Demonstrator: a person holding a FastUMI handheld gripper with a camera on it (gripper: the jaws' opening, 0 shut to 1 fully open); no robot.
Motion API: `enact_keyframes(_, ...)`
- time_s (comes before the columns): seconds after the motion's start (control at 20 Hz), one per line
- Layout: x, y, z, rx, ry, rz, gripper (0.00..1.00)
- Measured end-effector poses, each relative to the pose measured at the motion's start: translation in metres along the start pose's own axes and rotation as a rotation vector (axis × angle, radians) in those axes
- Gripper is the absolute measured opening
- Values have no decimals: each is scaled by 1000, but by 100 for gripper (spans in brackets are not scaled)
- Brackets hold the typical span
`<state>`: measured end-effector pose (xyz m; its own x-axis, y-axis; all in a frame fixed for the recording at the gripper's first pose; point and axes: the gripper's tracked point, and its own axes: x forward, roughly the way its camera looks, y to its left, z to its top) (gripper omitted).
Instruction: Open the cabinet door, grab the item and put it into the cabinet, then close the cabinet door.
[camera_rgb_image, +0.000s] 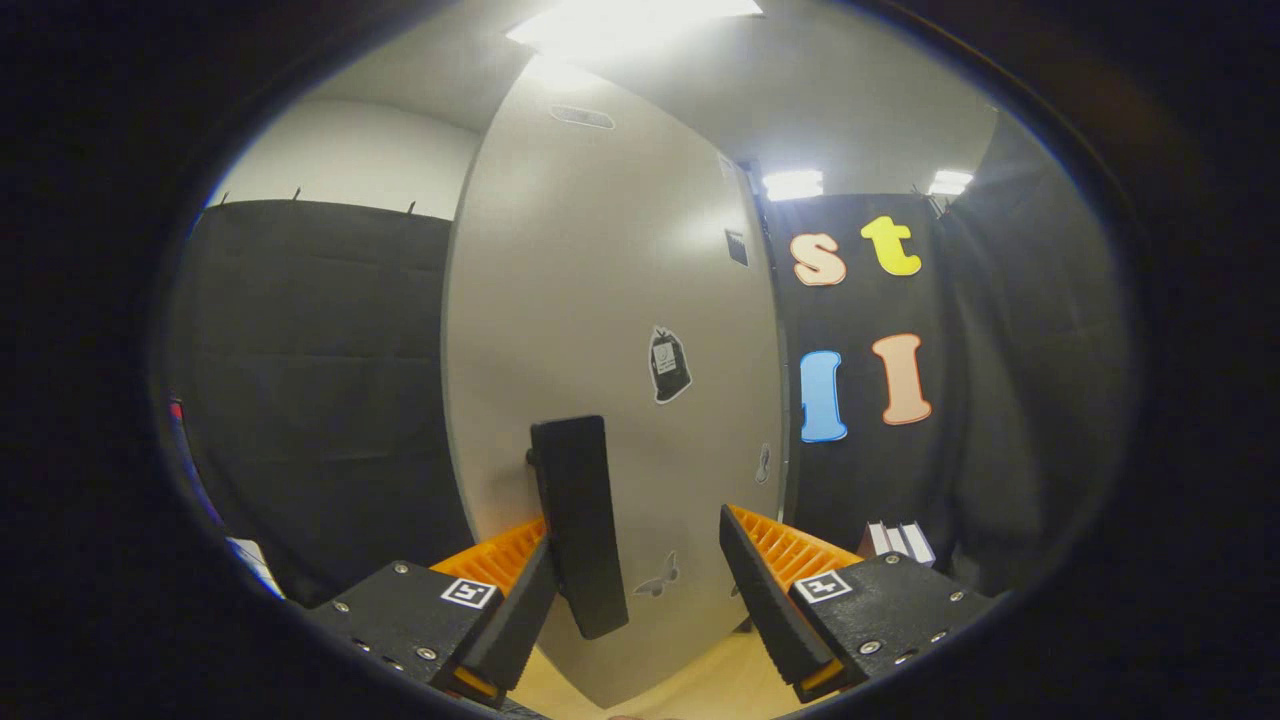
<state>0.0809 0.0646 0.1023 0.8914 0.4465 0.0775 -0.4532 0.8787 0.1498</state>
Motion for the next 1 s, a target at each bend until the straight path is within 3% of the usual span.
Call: enact_keyframes(1.0,73,58,-5,-51,1,3,96)
